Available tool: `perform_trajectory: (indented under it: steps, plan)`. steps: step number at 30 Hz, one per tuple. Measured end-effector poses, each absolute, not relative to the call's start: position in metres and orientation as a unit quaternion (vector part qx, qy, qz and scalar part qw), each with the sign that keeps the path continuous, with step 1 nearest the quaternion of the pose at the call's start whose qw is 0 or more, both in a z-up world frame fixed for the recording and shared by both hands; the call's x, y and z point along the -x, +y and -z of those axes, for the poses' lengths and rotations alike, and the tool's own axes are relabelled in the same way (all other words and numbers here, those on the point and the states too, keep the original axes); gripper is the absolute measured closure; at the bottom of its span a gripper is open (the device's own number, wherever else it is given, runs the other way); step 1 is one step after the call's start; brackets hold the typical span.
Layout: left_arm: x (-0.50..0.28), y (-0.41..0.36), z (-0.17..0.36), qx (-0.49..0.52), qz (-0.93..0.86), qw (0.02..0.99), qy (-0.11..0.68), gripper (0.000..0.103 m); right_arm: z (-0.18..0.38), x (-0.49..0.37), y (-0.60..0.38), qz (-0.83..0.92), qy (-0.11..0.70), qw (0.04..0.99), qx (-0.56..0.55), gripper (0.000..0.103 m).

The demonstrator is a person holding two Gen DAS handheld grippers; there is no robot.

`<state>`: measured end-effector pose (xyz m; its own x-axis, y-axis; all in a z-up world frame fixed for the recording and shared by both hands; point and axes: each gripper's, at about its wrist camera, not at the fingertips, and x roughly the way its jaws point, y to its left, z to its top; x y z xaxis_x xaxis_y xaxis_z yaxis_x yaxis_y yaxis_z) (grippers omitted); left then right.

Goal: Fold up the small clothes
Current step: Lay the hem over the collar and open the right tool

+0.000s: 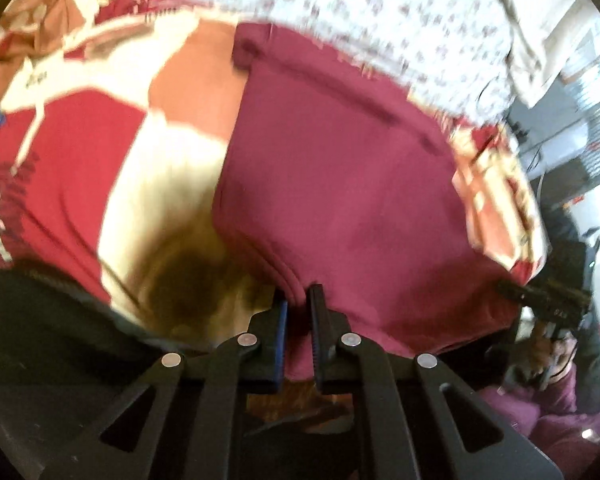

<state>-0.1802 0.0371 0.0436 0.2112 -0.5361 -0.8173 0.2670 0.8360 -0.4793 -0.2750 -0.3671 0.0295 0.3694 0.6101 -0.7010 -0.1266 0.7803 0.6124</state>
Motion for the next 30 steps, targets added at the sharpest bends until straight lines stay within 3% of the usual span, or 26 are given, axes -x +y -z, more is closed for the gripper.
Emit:
perform_trajectory:
  steps: [12,30]
  plan:
    - [0.088,0.009,-0.103,0.159,0.253,0.839,0.455,0.103,-0.075,0.214,-0.402,-0.186,0.411,0.853,-0.261,0.091]
    - [-0.035,-0.05,-0.06,0.113,0.178,0.858,0.469,0.103,-0.044,0.074,-0.419,-0.092,0.435,0.869,-0.219,0.091]
